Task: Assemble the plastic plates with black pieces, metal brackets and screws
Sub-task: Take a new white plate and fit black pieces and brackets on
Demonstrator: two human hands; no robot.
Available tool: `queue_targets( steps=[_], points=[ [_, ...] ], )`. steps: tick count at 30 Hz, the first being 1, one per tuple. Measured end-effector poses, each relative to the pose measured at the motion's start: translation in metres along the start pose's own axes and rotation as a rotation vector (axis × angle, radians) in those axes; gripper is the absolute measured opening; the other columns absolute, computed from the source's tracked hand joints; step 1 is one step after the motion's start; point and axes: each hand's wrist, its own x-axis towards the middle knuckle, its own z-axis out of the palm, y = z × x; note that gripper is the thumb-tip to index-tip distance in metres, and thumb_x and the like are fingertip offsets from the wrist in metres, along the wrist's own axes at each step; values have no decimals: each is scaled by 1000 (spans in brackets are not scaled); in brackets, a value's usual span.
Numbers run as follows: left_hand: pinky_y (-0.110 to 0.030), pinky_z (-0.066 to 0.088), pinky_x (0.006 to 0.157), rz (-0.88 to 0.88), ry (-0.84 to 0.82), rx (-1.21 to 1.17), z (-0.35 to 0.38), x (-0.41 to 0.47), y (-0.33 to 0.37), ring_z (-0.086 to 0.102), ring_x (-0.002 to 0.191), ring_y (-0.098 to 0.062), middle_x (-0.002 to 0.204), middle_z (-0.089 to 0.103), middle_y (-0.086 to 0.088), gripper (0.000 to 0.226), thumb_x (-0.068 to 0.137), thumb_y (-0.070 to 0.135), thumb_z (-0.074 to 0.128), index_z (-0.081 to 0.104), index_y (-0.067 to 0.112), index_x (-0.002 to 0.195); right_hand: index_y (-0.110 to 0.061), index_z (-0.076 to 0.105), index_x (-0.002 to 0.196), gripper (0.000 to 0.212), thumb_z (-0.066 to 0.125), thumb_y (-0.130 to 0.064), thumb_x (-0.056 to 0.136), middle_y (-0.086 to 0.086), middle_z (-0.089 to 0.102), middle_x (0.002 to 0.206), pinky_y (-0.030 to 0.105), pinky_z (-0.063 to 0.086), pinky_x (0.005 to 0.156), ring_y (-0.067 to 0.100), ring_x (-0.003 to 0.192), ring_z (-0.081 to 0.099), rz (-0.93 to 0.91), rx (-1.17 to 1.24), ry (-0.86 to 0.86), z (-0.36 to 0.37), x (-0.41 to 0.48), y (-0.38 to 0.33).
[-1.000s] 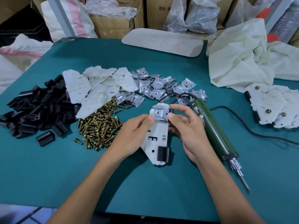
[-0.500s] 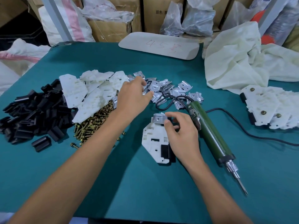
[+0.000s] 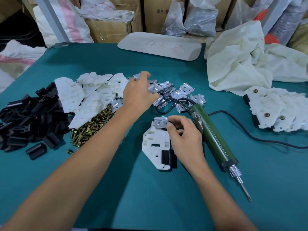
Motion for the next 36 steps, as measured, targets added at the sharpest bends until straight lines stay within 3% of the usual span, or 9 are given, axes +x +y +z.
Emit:
queue_targets(
  steps=[5, 8, 10, 13, 18, 22, 25, 29, 36],
  points=[
    [-28, 43, 79, 93, -176, -270, -51, -59, -14, 54, 93, -7, 102, 66, 24, 64, 75, 43, 73, 43, 39, 131, -34, 69, 107, 15, 64, -23, 98, -17, 68, 107, 31, 54, 88, 3, 97, 65, -17, -11, -41, -14, -8, -6],
    [-13, 37, 78, 152, -331, -347, -78, -101, -24, 55, 97, 0, 107, 68, 29, 65, 70, 47, 75, 42, 50, 126, -38, 66, 105, 14, 60, -27, 99, -22, 68, 91, 34, 55, 74, 5, 76, 63, 16, -110, -87, -35, -22, -3],
    [-10, 35, 75, 185, -404, -345, -85, -120, -28, 54, 100, -1, 110, 69, 28, 68, 69, 45, 77, 42, 50, 127, -40, 66, 101, 18, 57, -25, 101, -17, 68, 78, 38, 57, 62, 6, 62, 60, 117, -73, -143, -47, -34, -2],
    [-8, 34, 76, 221, -488, -304, -81, -135, -29, 54, 105, -1, 112, 67, 30, 70, 71, 38, 78, 40, 53, 128, -39, 69, 96, 29, 54, -15, 101, -4, 70, 76, 29, 52, 45, 12, 50, 62, 249, -16, -251, -53, -50, -4],
    [-7, 34, 88, 265, -524, -242, -68, -143, -24, 52, 113, 2, 114, 63, 35, 72, 73, 37, 79, 38, 55, 129, -38, 70, 98, 36, 50, -8, 96, -5, 72, 76, 32, 57, 56, 18, 56, 69, 331, 22, -320, -46, -59, -6],
    [-14, 37, 93, 281, -515, -223, -65, -145, -20, 55, 114, -3, 114, 63, 36, 72, 73, 36, 77, 39, 52, 132, -29, 76, 95, 32, 52, -8, 96, -3, 75, 75, 34, 62, 64, 18, 62, 72, 337, 56, -286, -42, -57, -7],
    [-15, 40, 92, 287, -507, -217, -63, -147, -21, 57, 111, -2, 114, 63, 36, 72, 73, 34, 78, 40, 51, 132, -23, 77, 94, 27, 56, -7, 97, 2, 76, 77, 36, 62, 68, 18, 65, 73, 372, 115, -256, -38, -55, -6],
    [-6, 35, 87, 273, -486, -246, -61, -151, -25, 57, 109, -1, 112, 65, 35, 72, 71, 33, 80, 41, 52, 129, -21, 78, 95, 22, 61, -8, 97, 3, 77, 81, 32, 61, 69, 18, 68, 75, 402, 185, -242, -38, -55, -4],
    [-4, 35, 82, 248, -491, -292, -57, -154, -26, 59, 107, 3, 113, 66, 33, 71, 70, 40, 77, 41, 55, 129, -29, 79, 91, 13, 77, -16, 91, 5, 78, 86, 28, 61, 71, 20, 71, 75, 447, 280, -283, -39, -54, -4]
  ],
)
